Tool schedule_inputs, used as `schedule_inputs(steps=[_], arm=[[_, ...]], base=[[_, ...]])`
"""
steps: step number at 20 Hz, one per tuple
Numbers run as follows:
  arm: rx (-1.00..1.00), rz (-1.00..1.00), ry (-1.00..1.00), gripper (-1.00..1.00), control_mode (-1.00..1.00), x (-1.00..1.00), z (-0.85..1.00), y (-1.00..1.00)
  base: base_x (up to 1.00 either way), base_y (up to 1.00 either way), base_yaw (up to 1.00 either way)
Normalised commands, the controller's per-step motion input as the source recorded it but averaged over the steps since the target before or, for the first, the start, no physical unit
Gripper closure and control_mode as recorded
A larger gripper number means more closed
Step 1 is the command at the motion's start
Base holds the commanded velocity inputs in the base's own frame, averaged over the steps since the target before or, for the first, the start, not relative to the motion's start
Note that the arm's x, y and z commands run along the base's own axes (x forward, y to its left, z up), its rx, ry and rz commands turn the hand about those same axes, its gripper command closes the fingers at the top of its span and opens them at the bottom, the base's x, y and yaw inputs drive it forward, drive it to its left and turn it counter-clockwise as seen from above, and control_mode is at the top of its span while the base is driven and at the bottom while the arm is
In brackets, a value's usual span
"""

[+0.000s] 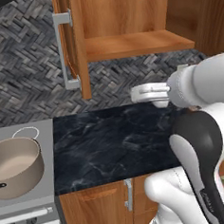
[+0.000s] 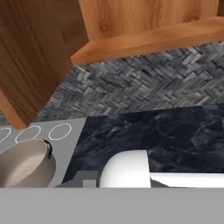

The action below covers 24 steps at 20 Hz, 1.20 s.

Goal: Open the cabinet and move the ladle to the pot. Then close the cabinet.

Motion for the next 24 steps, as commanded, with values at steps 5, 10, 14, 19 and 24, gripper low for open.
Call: schedule_inputs(steps=[5,10,14,19,24], arm=[[0.0,0.09,0.0,1.0,-1.0,-0.85,-0.15,0.08],[0.0,0.09,0.02,1.0,-1.0,-0.53,-0.13,0.46],[0.0,0.06,0.11,1.0,-1.0,-0.1,-0.04,0.77],[0.0,0.06,0.17,1.0,-1.0,0.0,-0.02,0.78],[0.0,0.06,0.15,1.0,-1.0,0.03,-0.21,0.71]], base=[[0.0,0.0,0.0],[0.0,0.0,0.0],[0.0,0.0,0.0],[0.0,0.0,0.0],[0.0,0.0,0.0]])
